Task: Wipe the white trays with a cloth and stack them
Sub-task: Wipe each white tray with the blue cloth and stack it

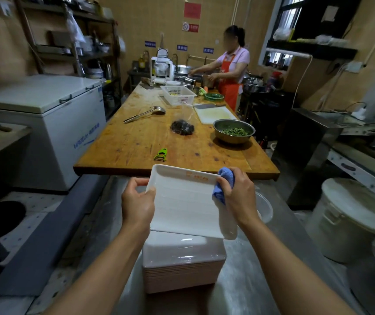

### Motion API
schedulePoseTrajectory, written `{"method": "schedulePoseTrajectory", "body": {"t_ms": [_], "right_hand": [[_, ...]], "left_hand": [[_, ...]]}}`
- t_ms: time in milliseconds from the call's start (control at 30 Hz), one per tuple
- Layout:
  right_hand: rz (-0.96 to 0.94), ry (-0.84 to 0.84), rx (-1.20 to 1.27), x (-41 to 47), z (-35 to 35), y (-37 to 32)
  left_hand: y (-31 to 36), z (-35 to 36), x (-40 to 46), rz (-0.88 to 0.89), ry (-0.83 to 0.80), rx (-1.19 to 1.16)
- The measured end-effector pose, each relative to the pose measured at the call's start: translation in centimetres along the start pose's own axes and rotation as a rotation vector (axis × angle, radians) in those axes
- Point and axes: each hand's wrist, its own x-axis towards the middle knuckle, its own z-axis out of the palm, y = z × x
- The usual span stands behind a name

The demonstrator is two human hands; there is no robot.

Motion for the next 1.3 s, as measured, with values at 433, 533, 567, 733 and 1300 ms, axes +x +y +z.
{"method": "schedulePoseTrajectory", "body": {"t_ms": [433,533,567,733,1300], "right_hand": [[0.622,0.126,0.178,-3.4,1.6,1.2],[0.818,0.213,0.337,-2.8,1.5,0.4],[0.871,0.219,0.389,-2.4,1.6,0.1],[0.88,0.186,0.544,-3.0,3.0,-3.5],[-0.152,0.223,-0.015,-4.5,-0.7,-0.3]], "left_hand": [[-0.7,2.2,-0.9,-0.143,0.248,-0.153],[-0.7,3.3,-2.1,-0.182,0.308,-0.192],[-0.6,4.0,-2.7,-0.216,0.321,-0.223],[0.3,7.1,-6.0,-0.428,0.268,-0.516],[3.4,2.4,-2.4,-0.798,-0.398,-0.51]]}}
